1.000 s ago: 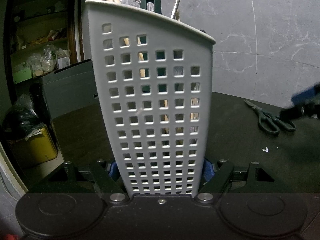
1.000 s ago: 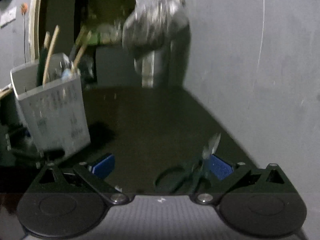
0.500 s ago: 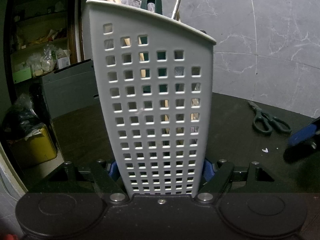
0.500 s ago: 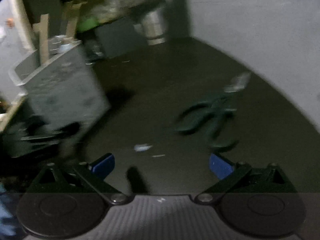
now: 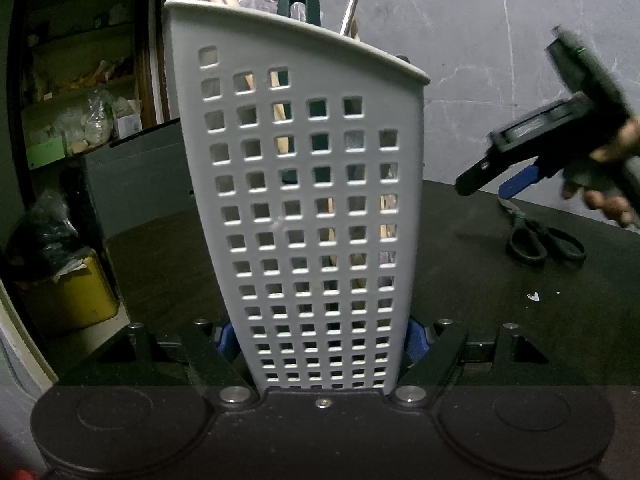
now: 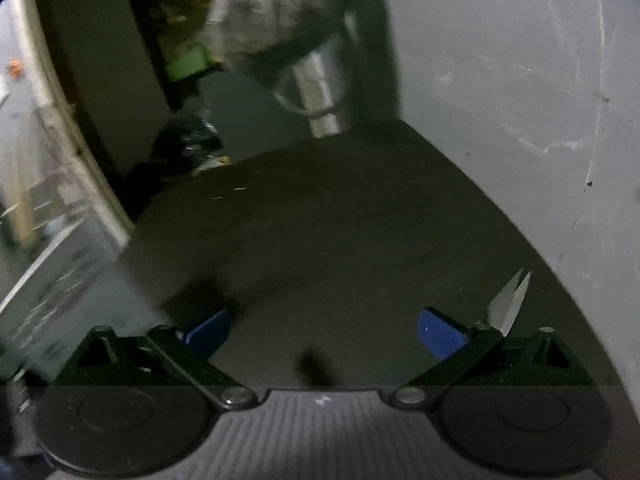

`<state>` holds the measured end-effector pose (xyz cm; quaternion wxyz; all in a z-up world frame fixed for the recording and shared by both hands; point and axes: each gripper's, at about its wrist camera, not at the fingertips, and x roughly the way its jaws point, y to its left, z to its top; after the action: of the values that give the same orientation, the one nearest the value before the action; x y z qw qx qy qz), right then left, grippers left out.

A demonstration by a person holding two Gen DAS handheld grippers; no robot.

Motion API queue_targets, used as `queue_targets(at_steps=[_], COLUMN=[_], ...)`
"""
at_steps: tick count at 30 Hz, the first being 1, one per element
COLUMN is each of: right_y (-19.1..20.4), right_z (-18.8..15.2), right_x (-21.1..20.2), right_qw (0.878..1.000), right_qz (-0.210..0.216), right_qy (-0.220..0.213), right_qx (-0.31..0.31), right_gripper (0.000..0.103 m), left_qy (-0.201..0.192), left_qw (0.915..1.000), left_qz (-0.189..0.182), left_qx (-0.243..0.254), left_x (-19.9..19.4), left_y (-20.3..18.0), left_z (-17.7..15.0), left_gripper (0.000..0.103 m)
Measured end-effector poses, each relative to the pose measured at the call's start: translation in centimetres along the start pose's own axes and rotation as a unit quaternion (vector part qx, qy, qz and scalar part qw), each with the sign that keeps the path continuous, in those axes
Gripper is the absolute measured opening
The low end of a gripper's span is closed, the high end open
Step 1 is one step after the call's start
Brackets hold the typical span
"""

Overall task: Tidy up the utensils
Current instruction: 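Move the right tool down over the black-handled scissors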

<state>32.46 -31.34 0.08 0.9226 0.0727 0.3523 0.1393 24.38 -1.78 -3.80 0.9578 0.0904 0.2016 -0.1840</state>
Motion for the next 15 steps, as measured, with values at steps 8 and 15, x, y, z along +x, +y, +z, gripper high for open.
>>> queue_targets(at_steps=[8,15], right_y=[-4.2,-4.7], right_z=[-0.8,-5.1], right_x=[1.6,-2.8], right_qw=[0.997,0.995], right_qz=[-0.07,-0.091], right_qy=[0.022,0.014], right_qx=[0.03,0.037], right_gripper=[0.102,0.102], left_qy=[-0.002,-0.004], left_qw=[1.0,0.9999], left_qz=[-0.005,-0.008], left_qx=[-0.003,-0.007], left_x=[0.0,-0.1], left_y=[0.2,0.8], left_z=[0.0,-0.2], left_gripper=[0.077,0.077])
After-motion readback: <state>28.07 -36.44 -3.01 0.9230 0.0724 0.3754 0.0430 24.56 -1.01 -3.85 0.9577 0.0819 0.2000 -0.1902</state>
